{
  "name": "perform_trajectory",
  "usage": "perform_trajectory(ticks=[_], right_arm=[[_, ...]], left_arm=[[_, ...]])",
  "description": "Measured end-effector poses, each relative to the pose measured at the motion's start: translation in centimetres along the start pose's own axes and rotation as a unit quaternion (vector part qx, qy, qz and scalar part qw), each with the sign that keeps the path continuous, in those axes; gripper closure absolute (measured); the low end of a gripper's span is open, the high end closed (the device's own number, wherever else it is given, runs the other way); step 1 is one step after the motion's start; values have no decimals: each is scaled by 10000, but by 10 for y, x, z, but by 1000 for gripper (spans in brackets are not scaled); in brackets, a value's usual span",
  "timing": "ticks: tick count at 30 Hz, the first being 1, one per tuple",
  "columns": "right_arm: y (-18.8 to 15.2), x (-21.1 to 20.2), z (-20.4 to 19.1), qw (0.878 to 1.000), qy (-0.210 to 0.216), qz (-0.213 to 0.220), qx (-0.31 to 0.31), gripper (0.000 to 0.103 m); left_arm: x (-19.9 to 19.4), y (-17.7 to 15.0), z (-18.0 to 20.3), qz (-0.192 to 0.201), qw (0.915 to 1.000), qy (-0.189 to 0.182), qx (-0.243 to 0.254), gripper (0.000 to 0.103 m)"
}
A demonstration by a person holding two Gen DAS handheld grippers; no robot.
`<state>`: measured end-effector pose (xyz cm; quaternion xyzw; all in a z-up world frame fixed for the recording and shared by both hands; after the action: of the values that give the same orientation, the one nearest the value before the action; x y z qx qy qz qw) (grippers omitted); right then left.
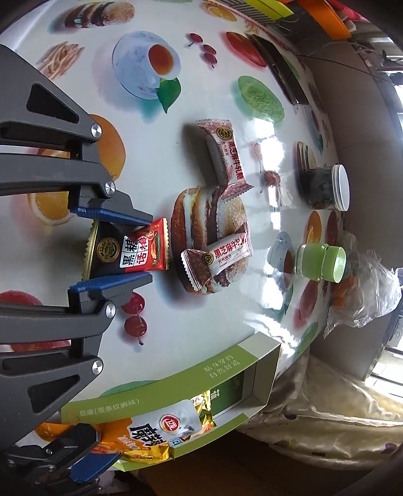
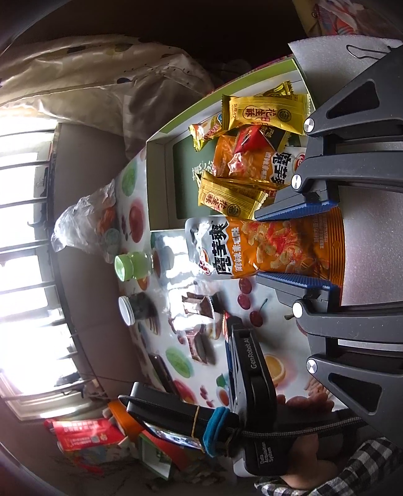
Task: Organize snacks
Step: 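Carry the orange pouch toward the box while the left gripper grasps a red packet, then lower the orange pouch and red packet into the green box with both grippers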
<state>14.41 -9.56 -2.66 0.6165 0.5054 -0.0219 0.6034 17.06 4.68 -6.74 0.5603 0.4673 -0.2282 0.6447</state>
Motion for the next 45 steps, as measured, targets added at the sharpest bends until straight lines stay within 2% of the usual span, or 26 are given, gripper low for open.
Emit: perform_trajectory(ticks=[9, 31, 45], right_arm=[[0, -2, 2, 10000, -22, 19, 0, 72], [8, -25, -10, 9995, -103, 281, -24, 72], [20, -46, 14, 9980, -355, 521, 97, 72]], left_arm=[[-5, -1, -3, 68, 10000, 3, -24, 75], [-61, 11, -4, 675, 9973, -297, -9, 75], [-90, 28, 18, 1060, 9932, -436, 187, 75]])
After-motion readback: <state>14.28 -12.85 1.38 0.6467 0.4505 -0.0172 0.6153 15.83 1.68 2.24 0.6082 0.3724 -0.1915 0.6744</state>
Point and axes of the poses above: each gripper's, at about its wrist camera, not at the fingertips, and x roughly the way its jaws point, z to its right, y to its top, the point moved 9 cm from there along x, roughly the way its jaws point, and after that the axes turned 12 degrees about y, right-handed, at the moved point
